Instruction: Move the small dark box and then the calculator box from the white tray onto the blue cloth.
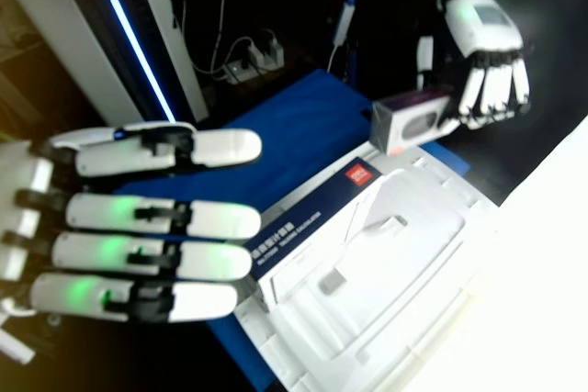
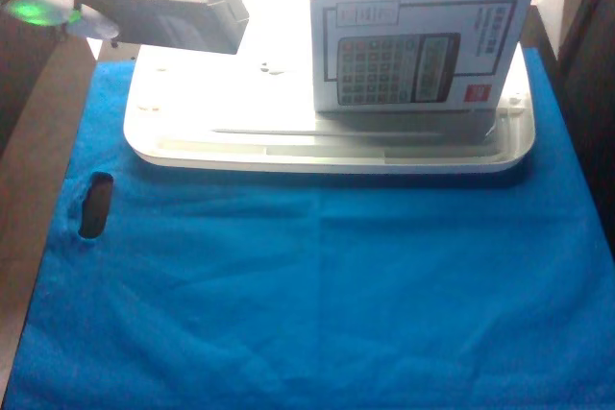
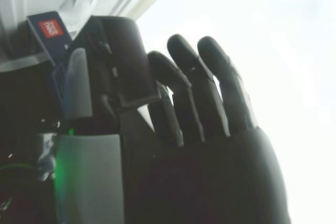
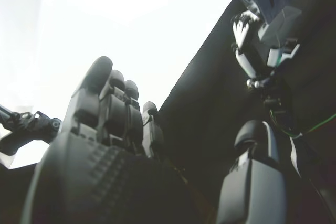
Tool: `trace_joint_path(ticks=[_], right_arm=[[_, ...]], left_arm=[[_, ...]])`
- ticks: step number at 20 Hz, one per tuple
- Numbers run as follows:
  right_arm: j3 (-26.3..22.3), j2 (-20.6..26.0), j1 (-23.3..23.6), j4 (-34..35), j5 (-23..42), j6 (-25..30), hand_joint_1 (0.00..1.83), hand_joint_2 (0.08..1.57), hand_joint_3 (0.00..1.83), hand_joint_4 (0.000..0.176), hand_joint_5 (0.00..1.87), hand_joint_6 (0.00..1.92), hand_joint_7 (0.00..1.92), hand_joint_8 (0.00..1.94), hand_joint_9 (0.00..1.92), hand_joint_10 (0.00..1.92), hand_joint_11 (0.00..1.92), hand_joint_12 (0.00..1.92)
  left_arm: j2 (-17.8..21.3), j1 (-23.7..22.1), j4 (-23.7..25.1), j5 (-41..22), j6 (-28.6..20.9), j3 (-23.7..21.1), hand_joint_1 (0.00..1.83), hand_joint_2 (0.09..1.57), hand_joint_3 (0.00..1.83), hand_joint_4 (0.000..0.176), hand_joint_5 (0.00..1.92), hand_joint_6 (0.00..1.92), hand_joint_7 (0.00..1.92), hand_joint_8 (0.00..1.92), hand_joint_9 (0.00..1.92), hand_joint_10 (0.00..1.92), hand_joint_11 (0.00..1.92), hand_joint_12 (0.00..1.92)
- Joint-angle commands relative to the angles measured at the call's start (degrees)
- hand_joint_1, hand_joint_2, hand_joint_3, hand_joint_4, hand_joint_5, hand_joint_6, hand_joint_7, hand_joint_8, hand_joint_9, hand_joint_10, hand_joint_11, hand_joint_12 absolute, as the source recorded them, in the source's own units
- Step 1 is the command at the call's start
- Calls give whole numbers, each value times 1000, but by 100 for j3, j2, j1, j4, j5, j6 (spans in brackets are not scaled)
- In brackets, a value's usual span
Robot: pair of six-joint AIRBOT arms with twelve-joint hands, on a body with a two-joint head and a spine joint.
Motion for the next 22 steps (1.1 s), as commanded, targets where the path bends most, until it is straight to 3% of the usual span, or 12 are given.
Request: trace_joint_path(ticks=[1, 2, 4, 7, 8, 10, 12, 13, 15, 16, 19, 22], right_arm=[[16, -16, 86, 226, 661, 38, 624, 857, 1, 146, 107, 3, 181, 5, 212, 3, 0, 713], [27, -34, 86, 226, 661, 38, 627, 855, 0, 147, 110, 4, 190, 8, 218, 5, 0, 711], [44, -56, 86, 227, 660, 38, 619, 853, 0, 145, 79, 0, 203, 8, 221, 4, 5, 684], [45, -66, 86, 227, 660, 38, 575, 862, 1, 148, 25, 0, 162, 0, 179, 0, 0, 695], [44, -73, 86, 227, 660, 38, 562, 855, 0, 152, 4, 0, 151, 0, 173, 0, 0, 682], [44, -83, 86, 227, 660, 38, 557, 854, 0, 152, 4, 1, 157, 3, 182, 4, 9, 688], [44, -91, 86, 227, 659, 38, 562, 840, 0, 166, 23, 2, 166, 1, 173, 0, 2, 723], [44, -91, 86, 228, 659, 38, 566, 832, 0, 174, 35, 2, 169, 1, 161, 0, 0, 702], [44, -91, 86, 228, 658, 38, 571, 827, 0, 176, 42, 2, 198, 5, 175, 4, 0, 677], [44, -91, 86, 228, 658, 38, 571, 824, 0, 176, 43, 1, 210, 8, 179, 5, 0, 672], [44, -98, 85, 228, 658, 38, 594, 840, 0, 167, 14, 0, 195, 0, 209, 1, 15, 983], [44, -111, 85, 227, 657, 38, 605, 844, 0, 173, 15, 1, 202, 0, 203, 9, 0, 922]], left_arm=[[114, -75, -11, -507, -57, -131, 1217, 1194, 5, 0, 966, 829, 711, 1556, 636, 1102, 333, 1335], [263, -75, 56, -599, -57, -328, 1202, 1230, 3, 0, 886, 925, 666, 1650, 612, 1139, 294, 1270], [430, -18, 78, -853, -58, -594, 1226, 1188, 0, 0, 940, 831, 782, 1509, 691, 1071, 500, 1251], [492, 116, 175, -1075, -59, -823, 1245, 1152, 0, 0, 1016, 686, 854, 1422, 704, 1230, 512, 1466], [498, 233, 268, -1136, -61, -944, 1255, 1129, 0, 0, 1046, 643, 915, 1329, 729, 1229, 502, 1571], [496, 430, 311, -1231, -128, -1022, 1262, 1114, 0, 0, 1072, 595, 953, 1269, 769, 1136, 491, 1566], [431, 615, 535, -1295, -447, -1029, 1233, 1133, 1, 0, 1017, 775, 907, 1276, 717, 1095, 427, 1563], [381, 694, 619, -1281, -513, -1029, 1222, 1124, 0, 0, 1003, 846, 945, 1172, 770, 990, 488, 1443], [297, 876, 636, -1270, -517, -1026, 1221, 1118, 0, 0, 968, 925, 990, 1068, 878, 819, 544, 1393], [263, 955, 702, -1265, -583, -1027, 1212, 1130, 2, 9, 923, 1026, 982, 1049, 890, 753, 533, 1380], [171, 1121, 960, -1241, -858, -1018, 1231, 1120, 0, 0, 984, 841, 969, 1153, 900, 761, 559, 1394], [99, 1328, 1038, -1239, -989, -1008, 1239, 1088, 0, 0, 1110, 648, 986, 1102, 911, 785, 608, 1369]])
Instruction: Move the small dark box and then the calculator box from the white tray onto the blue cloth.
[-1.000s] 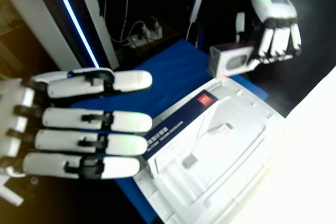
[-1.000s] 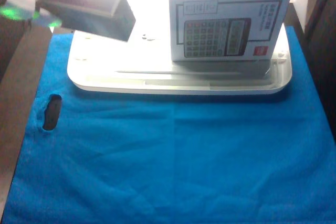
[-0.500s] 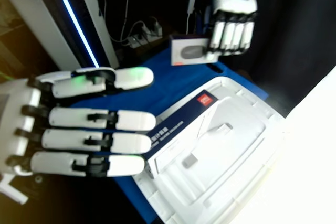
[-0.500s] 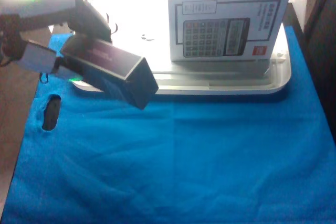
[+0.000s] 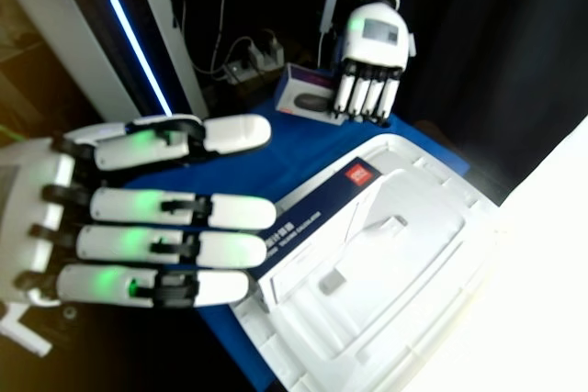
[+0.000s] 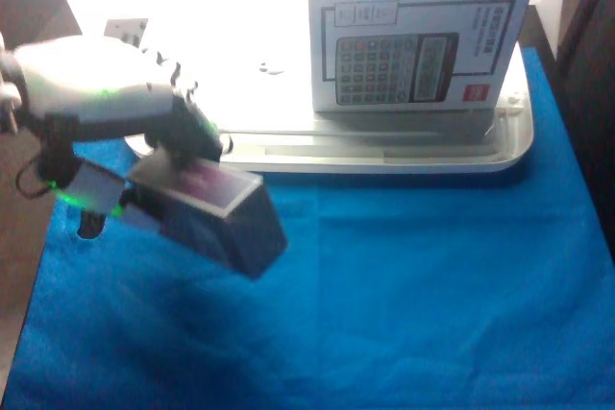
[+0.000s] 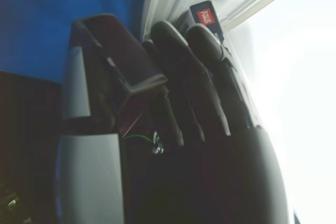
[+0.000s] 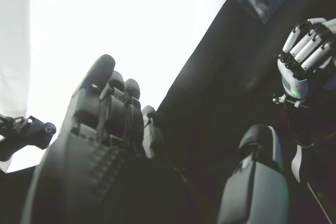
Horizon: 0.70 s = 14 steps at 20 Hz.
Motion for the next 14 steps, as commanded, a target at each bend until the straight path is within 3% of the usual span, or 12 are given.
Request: trace_joint_path(ticks=[1, 4, 5, 6, 8, 9, 10, 11, 12, 13, 14], right_arm=[[25, -2, 87, 206, 666, 36, 589, 840, 0, 175, 8, 0, 211, 1, 215, 10, 0, 934], [25, -9, 87, 205, 666, 36, 573, 836, 0, 176, 5, 1, 209, 0, 198, 7, 0, 846], [25, -9, 87, 205, 666, 36, 585, 838, 0, 174, 4, 0, 199, 2, 178, 10, 0, 767], [25, -9, 87, 205, 666, 36, 586, 835, 0, 172, 4, 0, 197, 2, 174, 10, 0, 750], [25, -10, 87, 205, 666, 36, 569, 839, 1, 164, 2, 0, 198, 0, 162, 4, 0, 670], [25, -14, 87, 204, 667, 36, 573, 847, 1, 161, 0, 0, 187, 1, 135, 5, 0, 605], [25, -16, 87, 204, 667, 36, 573, 847, 1, 161, 0, 0, 187, 1, 135, 5, 0, 605], [25, -21, 87, 204, 667, 36, 577, 842, 0, 167, 2, 0, 189, 1, 130, 2, 0, 559], [25, -22, 86, 204, 667, 36, 577, 842, 0, 167, 2, 0, 189, 1, 130, 2, 0, 559], [26, -26, 86, 203, 667, 36, 576, 840, 0, 167, 2, 0, 191, 1, 137, 3, 0, 580], [26, -27, 86, 203, 667, 36, 573, 829, 0, 171, 6, 1, 197, 1, 149, 4, 0, 630]], left_arm=[[-24, -51, -212, -306, -369, 46, 1238, 1088, 0, 0, 1123, 636, 972, 1112, 870, 789, 545, 1398], [-84, -10, 44, -295, -555, 64, 1237, 1079, 0, 0, 1180, 589, 956, 1088, 768, 810, 395, 1489], [-91, -7, 44, -307, -555, 64, 1243, 1070, 0, 0, 1208, 515, 976, 1083, 746, 953, 411, 1585], [-97, -7, 45, -309, -555, 65, 1156, 1036, 0, 0, 1188, 609, 930, 759, 702, 949, 360, 1563], [-110, -7, 78, -304, -555, 65, 1152, 1045, 0, 0, 1133, 718, 933, 458, 663, 767, 315, 1411], [-113, -5, 77, -311, -556, 64, 1217, 1097, 5, 0, 1096, 768, 890, 1008, 696, 709, 424, 1317], [-116, -5, 77, -313, -556, 64, 1217, 1097, 5, 0, 1096, 768, 890, 1008, 696, 709, 424, 1317], [-126, -1, 78, -322, -556, 64, 1150, 1076, 1, 0, 1052, 854, 822, 504, 698, 570, 398, 1217], [-131, 1, 78, -323, -556, 65, 1150, 1076, 1, 0, 1052, 854, 822, 504, 698, 570, 398, 1217], [-132, 3, 76, -331, -556, 65, 1110, 1069, 1, 0, 1061, 845, 858, 378, 699, 502, 328, 1224], [-132, 3, 73, -335, -556, 66, 1106, 1067, 0, 15, 1065, 840, 879, 301, 702, 461, 303, 1208]])
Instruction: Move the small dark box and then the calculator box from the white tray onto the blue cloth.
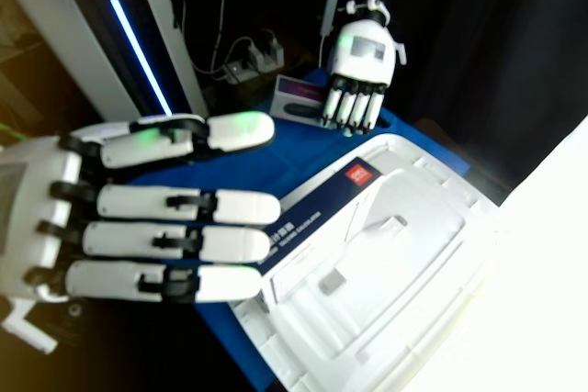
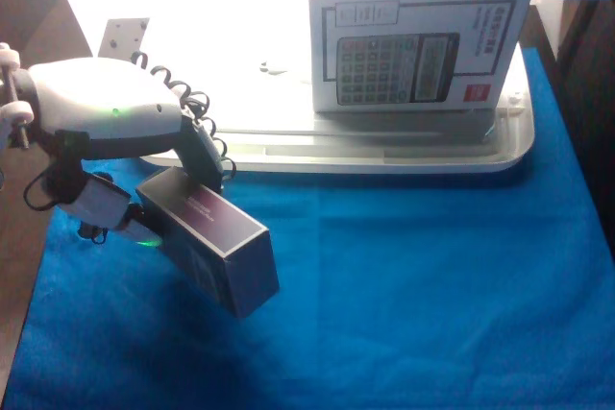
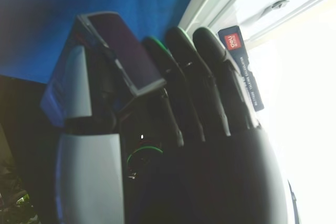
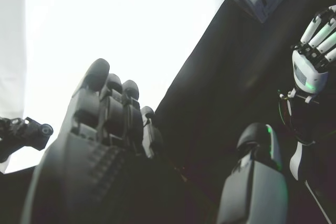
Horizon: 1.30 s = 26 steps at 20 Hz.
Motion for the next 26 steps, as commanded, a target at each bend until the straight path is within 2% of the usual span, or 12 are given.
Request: trace_joint_path(ticks=[1, 3, 7, 11, 15, 17, 19, 22, 23, 24, 25, 26], right_arm=[[26, -16, 86, 212, 667, 33, 571, 819, 0, 175, 9, 1, 202, 1, 155, 4, 0, 683], [26, -17, 86, 210, 667, 33, 570, 805, 0, 176, 11, 2, 218, 3, 171, 2, 0, 785], [25, -23, 86, 205, 667, 33, 585, 813, 1, 167, 9, 0, 200, 0, 156, 0, 0, 714], [30, -26, 86, 203, 662, 33, 607, 810, 1, 163, 4, 1, 180, 3, 141, 2, 0, 582], [123, -75, 87, 195, 553, 33, 675, 824, 3, 168, 0, 0, 136, 0, 114, 2, 3, 494], [281, -252, 88, 201, 488, 128, 713, 844, 0, 156, 0, 0, 134, 0, 139, 0, 14, 634], [623, -509, 87, 199, 460, 555, 731, 838, 0, 149, 0, 0, 149, 0, 144, 0, 0, 716], [811, -626, 89, 202, 143, 665, 717, 775, 0, 166, 14, 2, 170, 4, 158, 5, 0, 803], [851, -651, 89, 253, 39, 670, 723, 750, 0, 142, 25, 2, 180, 3, 209, 16, 0, 938], [878, -674, 88, 293, -7, 672, 748, 746, 0, 131, 27, 1, 167, 4, 237, 18, 0, 1036], [935, -714, 88, 345, -88, 681, 767, 712, 0, 142, 33, 1, 184, 5, 258, 17, 0, 1017], [1001, -751, 88, 416, -164, 709, 710, 685, 0, 140, 31, 1, 225, 4, 264, 4, 0, 1214]], left_arm=[[-29, -39, -216, -274, -303, 15, 1100, 973, 0, 0, 898, 421, 846, 258, 651, 446, 237, 1201], [-29, -39, -223, -283, -304, 14, 1063, 905, 0, 0, 923, 50, 834, 205, 629, 414, 211, 1071], [-29, -39, -240, -303, -305, 14, 1055, 860, 0, 0, 847, 1, 792, 182, 612, 369, 174, 1010], [-5, -39, -350, -337, -305, 41, 1047, 785, 0, 0, 672, 1, 728, 19, 641, 89, 192, 855], [106, -127, -621, -388, -296, 138, 936, 776, 0, 0, 541, 0, 650, 0, 617, 25, 123, 1040], [187, -285, -834, -316, -81, 170, 939, 808, 2, 0, 527, 2, 627, 3, 590, 9, 44, 1180], [240, -364, -1236, -271, 280, 233, 898, 855, 5, 0, 506, 0, 631, 1, 592, 9, 38, 1200], [324, -405, -2137, -332, 977, 306, 873, 794, 0, 0, 469, 1, 610, 1, 591, 6, 0, 1304], [361, -420, -2510, -389, 1228, 335, 895, 814, 4, 0, 455, 0, 611, 2, 605, 12, 9, 1289], [386, -421, -2703, -411, 1391, 340, 917, 802, 0, 22, 468, 6, 632, 10, 633, 24, 31, 1288], [406, -422, -2928, -417, 1537, 374, 899, 804, 0, 41, 427, 0, 598, 1, 607, 13, 5, 1295], [407, -433, -3123, -442, 1611, 450, 861, 821, 4, 49, 376, 0, 566, 0, 596, 9, 0, 1317]])
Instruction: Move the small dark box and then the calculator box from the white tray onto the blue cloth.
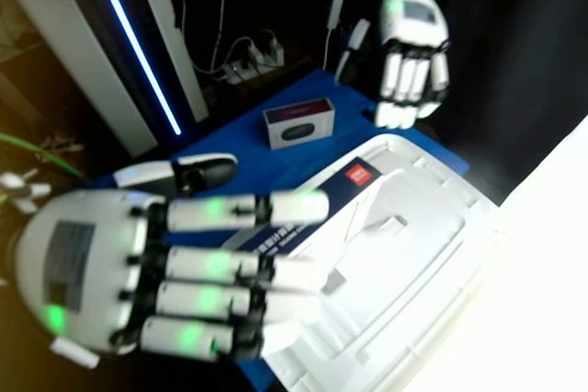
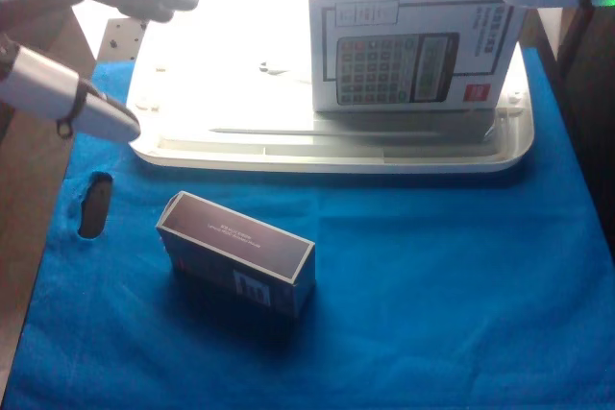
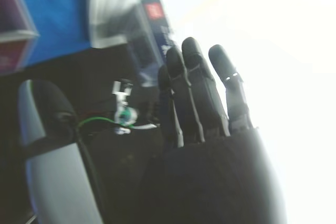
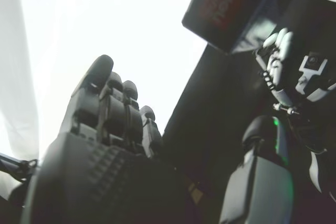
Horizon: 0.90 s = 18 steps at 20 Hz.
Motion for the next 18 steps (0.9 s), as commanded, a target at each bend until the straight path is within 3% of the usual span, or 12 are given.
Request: trace_joint_path(ticks=[1, 2, 3, 6, 7, 8, 9, 10, 13, 15, 16, 18], right_arm=[[61, -60, 86, 233, 555, 108, 710, 685, 0, 140, 31, 1, 225, 4, 264, 4, 0, 1214], [129, -113, 85, 255, 501, 188, 714, 700, 5, 113, 45, 6, 236, 6, 271, 7, 0, 1223], [184, -168, 85, 263, 450, 261, 714, 700, 5, 113, 45, 6, 236, 6, 271, 7, 0, 1223], [290, -285, 19, 390, 261, 307, 728, 687, 0, 69, 98, 2, 318, 4, 369, 15, 0, 1393], [311, -307, -62, 491, 213, 307, 724, 670, 0, 74, 103, 1, 332, 2, 445, 31, 86, 1376], [322, -319, -115, 536, 188, 307, 733, 638, 2, 92, 102, 0, 325, 0, 765, 980, 931, 1564], [328, -328, -144, 562, 161, 307, 733, 638, 2, 92, 102, 0, 325, 0, 765, 980, 931, 1564], [343, -349, -181, 596, 107, 307, 733, 620, 1, 93, 119, 0, 298, 1, 223, 355, 38, 1319], [363, -371, -259, 599, -45, 307, 752, 666, 0, 90, 151, 2, 328, 5, 343, 41, 0, 1072], [375, -400, -343, 667, -64, 307, 766, 657, 0, 77, 166, 1, 327, 0, 278, 2, 0, 900], [389, -426, -381, 692, -65, 308, 775, 648, 0, 71, 157, 1, 335, 2, 291, 5, 0, 924], [442, -499, -444, 739, -81, 309, 773, 638, 0, 71, 160, 1, 327, 4, 293, 3, 0, 959]], left_arm=[[7, -91, -427, -481, 98, 68, 861, 821, 4, 49, 376, 0, 566, 0, 596, 9, 0, 1317], [27, -93, -659, -548, 226, 93, 815, 822, 2, 84, 334, 0, 504, 0, 541, 0, 1, 1344], [54, -93, -838, -614, 349, 94, 815, 822, 2, 84, 334, 0, 504, 0, 541, 0, 1, 1344], [153, -90, -1300, -913, 573, 64, 704, 895, 11, 122, 245, 0, 393, 2, 417, 9, 0, 1159], [179, -89, -1346, -955, 582, 39, 698, 913, 11, 125, 232, 0, 385, 1, 402, 5, 0, 1109], [195, -86, -1350, -971, 582, 21, 685, 929, 14, 119, 208, 0, 381, 0, 403, 6, 0, 1096], [207, -77, -1362, -993, 593, 10, 685, 929, 14, 119, 208, 0, 381, 0, 403, 6, 0, 1096], [236, -38, -1415, -1045, 633, -18, 702, 924, 4, 113, 183, 2, 354, 1, 404, 6, 0, 1172], [278, 16, -1449, -1155, 649, -78, 679, 905, 0, 109, 180, 4, 356, 5, 389, 0, 0, 1167], [280, 36, -1465, -1216, 649, -99, 682, 873, 0, 129, 221, 6, 394, 8, 378, 2, 0, 1120], [288, 55, -1465, -1233, 649, -116, 715, 855, 0, 140, 235, 9, 410, 12, 386, 6, 0, 1115], [307, 106, -1474, -1276, 650, -144, 722, 864, 0, 135, 227, 5, 411, 10, 401, 11, 0, 1118]])
